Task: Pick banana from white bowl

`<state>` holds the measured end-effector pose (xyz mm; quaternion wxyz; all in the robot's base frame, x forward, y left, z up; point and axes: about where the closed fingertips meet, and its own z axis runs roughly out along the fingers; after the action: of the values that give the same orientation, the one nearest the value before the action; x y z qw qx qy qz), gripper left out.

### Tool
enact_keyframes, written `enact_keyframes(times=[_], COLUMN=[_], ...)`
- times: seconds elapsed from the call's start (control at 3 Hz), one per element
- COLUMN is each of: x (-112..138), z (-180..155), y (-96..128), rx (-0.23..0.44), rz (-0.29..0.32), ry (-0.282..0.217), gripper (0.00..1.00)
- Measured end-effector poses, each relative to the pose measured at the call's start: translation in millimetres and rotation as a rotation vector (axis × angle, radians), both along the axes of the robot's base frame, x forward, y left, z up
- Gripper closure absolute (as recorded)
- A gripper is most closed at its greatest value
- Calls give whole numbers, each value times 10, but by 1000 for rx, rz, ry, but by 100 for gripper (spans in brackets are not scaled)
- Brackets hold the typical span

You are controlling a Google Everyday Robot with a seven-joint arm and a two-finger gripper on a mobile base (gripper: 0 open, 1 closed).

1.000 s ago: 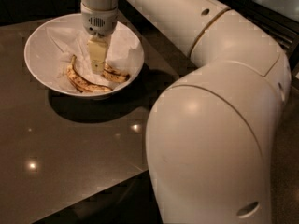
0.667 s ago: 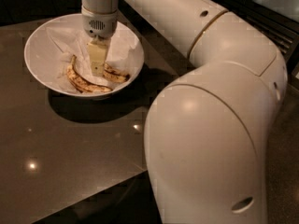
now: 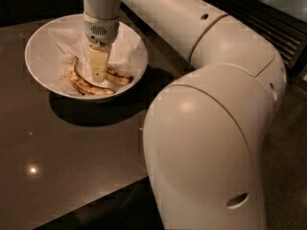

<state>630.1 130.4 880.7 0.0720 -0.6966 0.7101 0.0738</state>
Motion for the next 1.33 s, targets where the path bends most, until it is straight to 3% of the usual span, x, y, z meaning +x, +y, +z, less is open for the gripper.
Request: enact_keyframes(times=[1.33], x=[89], z=[-127], y=[-91], rx=[14], rz=[-12], ry=[27], gripper=[29])
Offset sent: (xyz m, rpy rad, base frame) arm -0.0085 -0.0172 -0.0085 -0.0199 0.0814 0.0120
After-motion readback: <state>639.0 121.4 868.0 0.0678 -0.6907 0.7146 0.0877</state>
